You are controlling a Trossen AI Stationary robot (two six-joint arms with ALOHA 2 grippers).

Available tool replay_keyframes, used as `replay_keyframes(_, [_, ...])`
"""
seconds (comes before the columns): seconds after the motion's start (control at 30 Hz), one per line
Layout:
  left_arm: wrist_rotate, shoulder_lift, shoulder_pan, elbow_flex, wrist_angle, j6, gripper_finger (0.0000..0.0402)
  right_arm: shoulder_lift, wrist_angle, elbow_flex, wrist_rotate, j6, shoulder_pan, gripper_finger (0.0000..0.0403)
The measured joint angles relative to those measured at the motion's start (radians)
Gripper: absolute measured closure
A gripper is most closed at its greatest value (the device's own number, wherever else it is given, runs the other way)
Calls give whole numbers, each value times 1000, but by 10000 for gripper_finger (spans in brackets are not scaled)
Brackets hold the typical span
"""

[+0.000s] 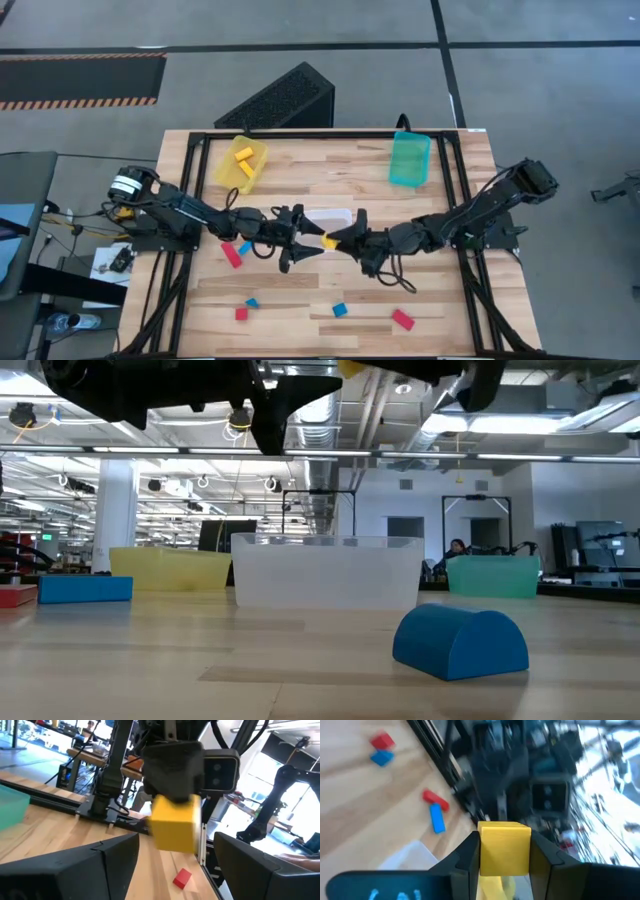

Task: Sort & place blocks by color
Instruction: Put the yellow block into the yellow bin

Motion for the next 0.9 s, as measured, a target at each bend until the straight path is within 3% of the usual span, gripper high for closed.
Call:
replay_keyframes(0.37, [36, 1, -21, 31, 72, 20, 157, 0, 50, 1, -80, -13, -27, 280])
replay_keyframes(0.63, [16, 122, -29, 142, 44, 18, 163, 0, 48, 0, -77, -5, -30, 280])
replay_keyframes(0.77, [10, 149, -29, 174, 43, 16, 205, 0, 37, 0, -77, 7, -24, 280])
replay_keyframes(0.9, [8, 144, -29, 186, 28, 18, 273, 0, 22, 1, -82, 2, -16, 280])
